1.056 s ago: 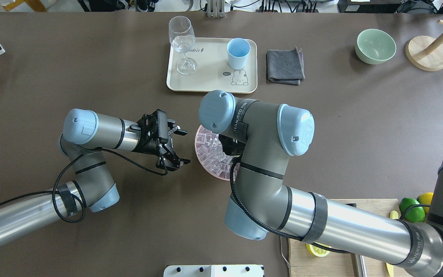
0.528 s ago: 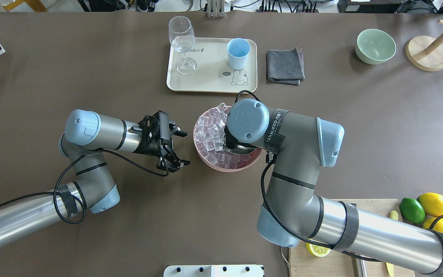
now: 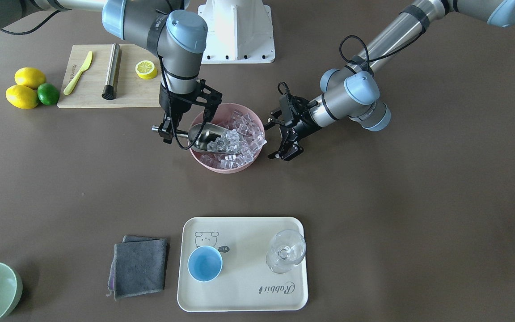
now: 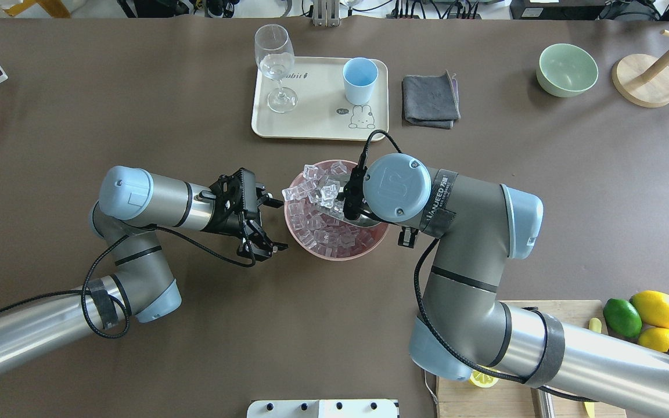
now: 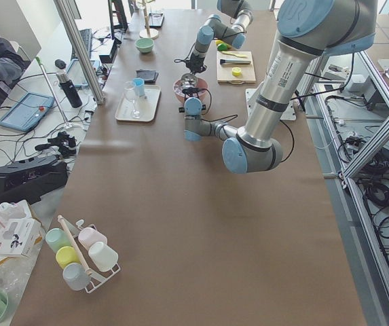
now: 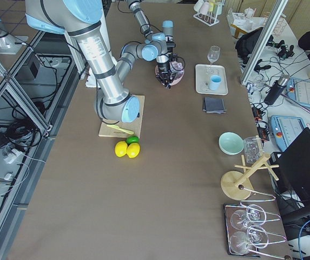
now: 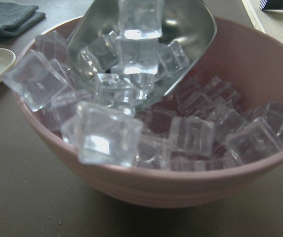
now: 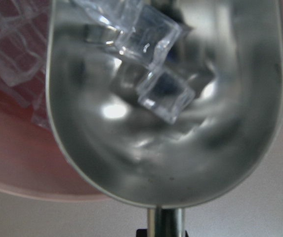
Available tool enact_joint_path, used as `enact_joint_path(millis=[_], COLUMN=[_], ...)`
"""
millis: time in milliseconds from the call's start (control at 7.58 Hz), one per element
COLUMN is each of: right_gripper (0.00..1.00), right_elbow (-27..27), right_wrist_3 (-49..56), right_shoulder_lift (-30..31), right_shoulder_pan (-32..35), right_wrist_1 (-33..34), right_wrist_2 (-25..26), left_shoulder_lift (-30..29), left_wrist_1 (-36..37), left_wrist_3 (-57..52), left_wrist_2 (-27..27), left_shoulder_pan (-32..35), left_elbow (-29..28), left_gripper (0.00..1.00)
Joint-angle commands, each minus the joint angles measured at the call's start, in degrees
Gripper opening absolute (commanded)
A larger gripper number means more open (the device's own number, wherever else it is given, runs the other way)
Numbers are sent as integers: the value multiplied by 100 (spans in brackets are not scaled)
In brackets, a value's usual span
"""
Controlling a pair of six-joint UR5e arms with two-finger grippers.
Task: Put ice in cup with scoop
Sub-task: 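Dig the scoop into the ice cubes and scoop some up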
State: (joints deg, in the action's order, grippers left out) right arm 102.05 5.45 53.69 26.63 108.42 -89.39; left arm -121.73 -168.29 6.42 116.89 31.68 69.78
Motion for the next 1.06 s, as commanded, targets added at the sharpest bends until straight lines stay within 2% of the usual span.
enact_joint_path(millis=[0,396,792,924], right_gripper=[0,0,0,0], right_elbow=[332,639,1236,1229], right_wrist_3=[-53,-220,-386,-535], right_shoulder_lift=[124,212,642,669], right_shoulder_pan=[0,9,412,526], right_wrist_1=[-67,-146,-523,-681], right_wrist_2=[-9,-253,-640,-685], left_shoulder_lift=[0,9,9,9], left_wrist_1=[6,6,6,6], left_wrist_3=[-9,-9,-9,-9], left_wrist_2=[0,0,0,0], left_shoulder_pan=[-4,-4,-4,4], left_elbow=[0,0,0,0], left_gripper=[98,98,98,98])
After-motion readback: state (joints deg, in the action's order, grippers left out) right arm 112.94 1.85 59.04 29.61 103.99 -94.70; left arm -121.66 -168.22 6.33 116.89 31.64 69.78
